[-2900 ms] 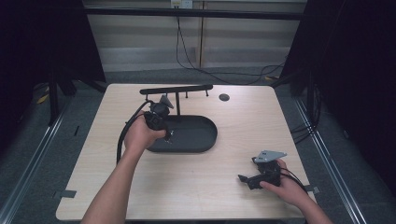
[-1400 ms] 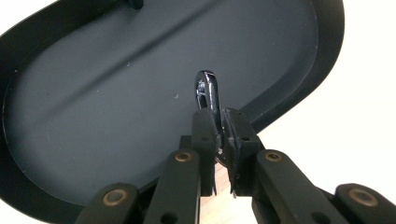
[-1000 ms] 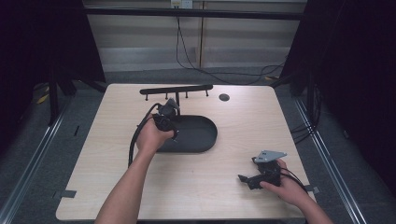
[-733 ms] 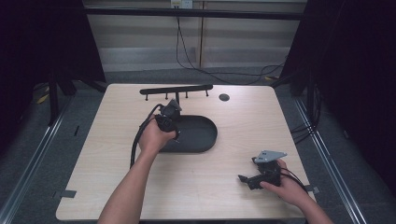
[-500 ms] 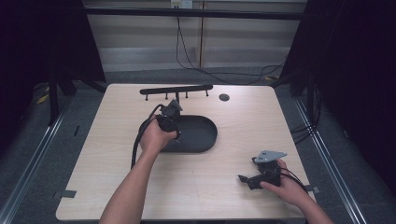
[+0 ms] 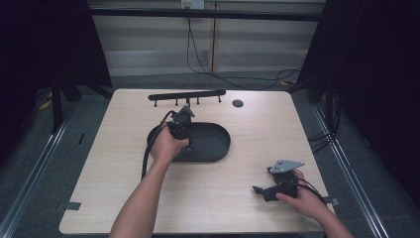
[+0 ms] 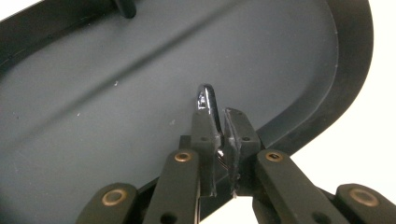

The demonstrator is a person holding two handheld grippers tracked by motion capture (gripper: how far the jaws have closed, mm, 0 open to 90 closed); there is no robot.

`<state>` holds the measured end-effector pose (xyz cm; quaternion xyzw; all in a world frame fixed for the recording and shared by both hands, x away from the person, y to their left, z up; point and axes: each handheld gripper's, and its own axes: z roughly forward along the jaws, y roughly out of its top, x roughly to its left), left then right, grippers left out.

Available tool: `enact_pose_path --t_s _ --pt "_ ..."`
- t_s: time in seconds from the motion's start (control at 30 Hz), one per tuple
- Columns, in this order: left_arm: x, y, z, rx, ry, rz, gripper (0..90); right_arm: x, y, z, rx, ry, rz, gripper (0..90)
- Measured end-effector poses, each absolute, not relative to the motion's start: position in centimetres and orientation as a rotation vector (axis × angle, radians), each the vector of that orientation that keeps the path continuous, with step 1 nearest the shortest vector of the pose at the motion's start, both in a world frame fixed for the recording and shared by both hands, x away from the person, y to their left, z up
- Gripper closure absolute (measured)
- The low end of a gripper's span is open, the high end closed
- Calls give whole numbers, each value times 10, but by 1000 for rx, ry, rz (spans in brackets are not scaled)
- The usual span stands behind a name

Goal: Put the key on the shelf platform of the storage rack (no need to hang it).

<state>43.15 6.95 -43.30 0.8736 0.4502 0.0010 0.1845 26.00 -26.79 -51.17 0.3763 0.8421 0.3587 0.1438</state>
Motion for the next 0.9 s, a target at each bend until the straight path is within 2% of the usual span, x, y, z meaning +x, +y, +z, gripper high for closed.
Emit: enact_pose_path --t_s 0.9 --pt "436 68 -444 2479 1287 1 831 260 -268 -512 1083 2428 1035 71"
